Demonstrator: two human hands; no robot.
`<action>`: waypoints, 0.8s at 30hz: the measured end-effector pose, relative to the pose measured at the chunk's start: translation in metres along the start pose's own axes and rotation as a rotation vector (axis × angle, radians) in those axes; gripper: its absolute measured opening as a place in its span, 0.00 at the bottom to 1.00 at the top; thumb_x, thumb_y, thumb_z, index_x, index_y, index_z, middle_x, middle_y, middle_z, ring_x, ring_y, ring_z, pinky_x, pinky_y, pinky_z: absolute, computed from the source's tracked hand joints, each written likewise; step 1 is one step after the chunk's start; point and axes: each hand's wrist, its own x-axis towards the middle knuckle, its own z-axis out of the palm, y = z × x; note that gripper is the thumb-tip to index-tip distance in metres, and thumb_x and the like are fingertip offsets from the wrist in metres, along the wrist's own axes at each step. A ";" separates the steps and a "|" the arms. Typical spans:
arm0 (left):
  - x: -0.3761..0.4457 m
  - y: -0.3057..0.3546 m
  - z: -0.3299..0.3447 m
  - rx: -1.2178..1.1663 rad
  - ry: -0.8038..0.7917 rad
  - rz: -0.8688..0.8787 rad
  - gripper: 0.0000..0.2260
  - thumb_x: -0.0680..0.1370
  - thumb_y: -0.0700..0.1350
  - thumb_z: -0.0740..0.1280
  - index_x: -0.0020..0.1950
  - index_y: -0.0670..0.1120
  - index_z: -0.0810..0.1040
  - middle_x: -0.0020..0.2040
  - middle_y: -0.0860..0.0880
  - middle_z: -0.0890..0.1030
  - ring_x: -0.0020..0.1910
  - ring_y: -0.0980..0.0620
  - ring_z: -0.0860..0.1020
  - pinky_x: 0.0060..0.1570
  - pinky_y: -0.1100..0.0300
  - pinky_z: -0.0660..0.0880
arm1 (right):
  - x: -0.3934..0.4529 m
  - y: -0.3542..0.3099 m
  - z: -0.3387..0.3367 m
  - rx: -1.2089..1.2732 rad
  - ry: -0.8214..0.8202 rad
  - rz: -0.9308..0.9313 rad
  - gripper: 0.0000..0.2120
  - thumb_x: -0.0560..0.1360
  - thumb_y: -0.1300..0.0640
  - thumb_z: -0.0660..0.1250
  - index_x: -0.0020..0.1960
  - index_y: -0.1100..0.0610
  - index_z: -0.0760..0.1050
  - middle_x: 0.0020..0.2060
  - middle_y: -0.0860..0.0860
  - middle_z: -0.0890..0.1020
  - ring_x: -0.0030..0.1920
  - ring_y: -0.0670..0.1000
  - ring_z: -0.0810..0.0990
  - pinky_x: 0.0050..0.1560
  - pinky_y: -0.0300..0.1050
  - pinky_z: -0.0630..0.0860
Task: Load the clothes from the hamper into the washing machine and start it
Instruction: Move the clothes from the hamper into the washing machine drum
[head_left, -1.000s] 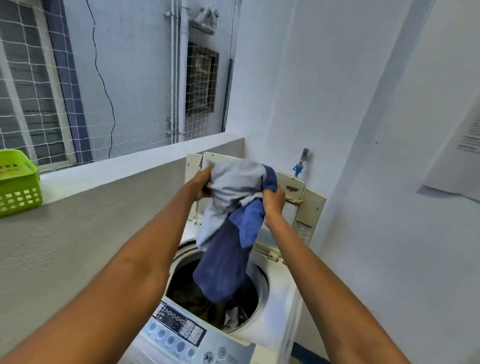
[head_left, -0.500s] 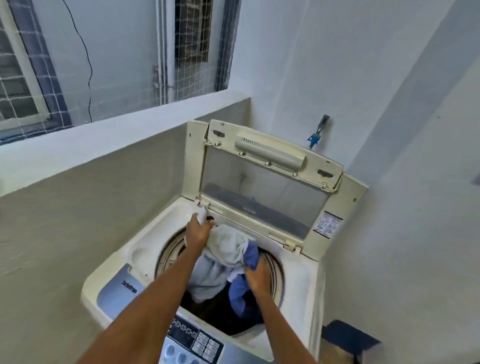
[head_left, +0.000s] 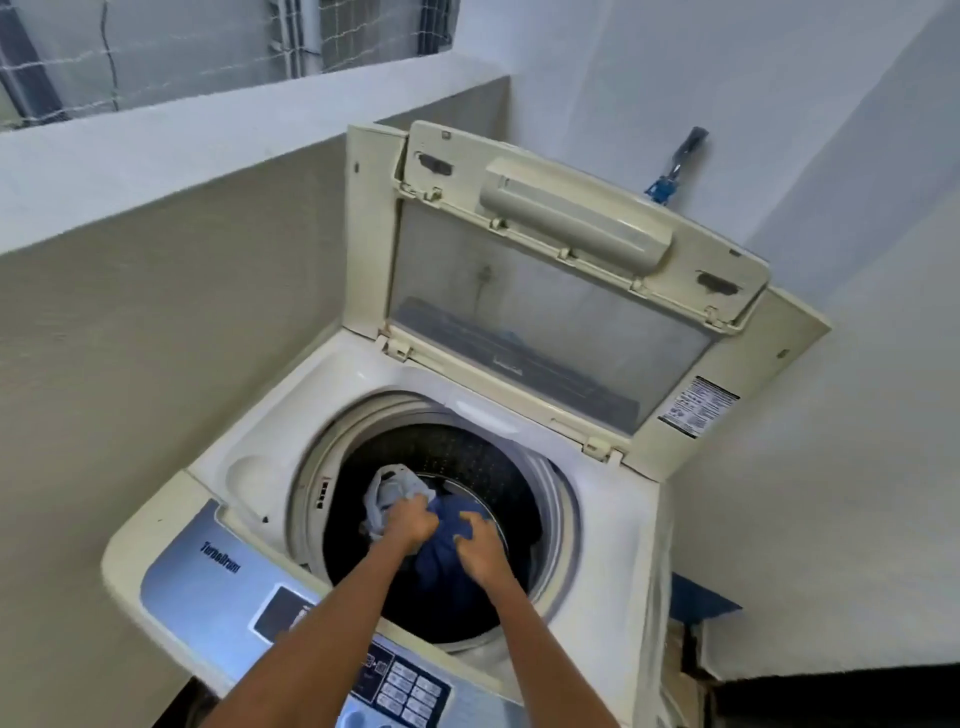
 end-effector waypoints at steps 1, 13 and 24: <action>-0.003 0.012 0.001 -0.062 0.094 0.049 0.15 0.77 0.41 0.60 0.64 0.40 0.73 0.63 0.38 0.74 0.62 0.40 0.73 0.60 0.51 0.71 | -0.005 -0.001 -0.014 0.024 0.080 -0.003 0.18 0.77 0.62 0.59 0.67 0.61 0.69 0.62 0.59 0.72 0.63 0.58 0.73 0.59 0.44 0.68; -0.156 0.240 0.070 -0.368 -0.141 0.753 0.09 0.80 0.39 0.57 0.50 0.40 0.77 0.51 0.41 0.81 0.46 0.45 0.78 0.47 0.56 0.72 | -0.141 0.073 -0.192 0.281 0.864 0.040 0.09 0.79 0.58 0.57 0.56 0.54 0.75 0.54 0.52 0.79 0.50 0.51 0.77 0.49 0.44 0.73; -0.210 0.256 0.273 -0.140 -0.366 0.559 0.09 0.81 0.39 0.55 0.54 0.41 0.75 0.55 0.40 0.78 0.52 0.45 0.76 0.53 0.54 0.72 | -0.210 0.259 -0.199 0.530 0.711 0.274 0.06 0.79 0.59 0.58 0.50 0.53 0.73 0.48 0.55 0.80 0.48 0.56 0.80 0.50 0.55 0.79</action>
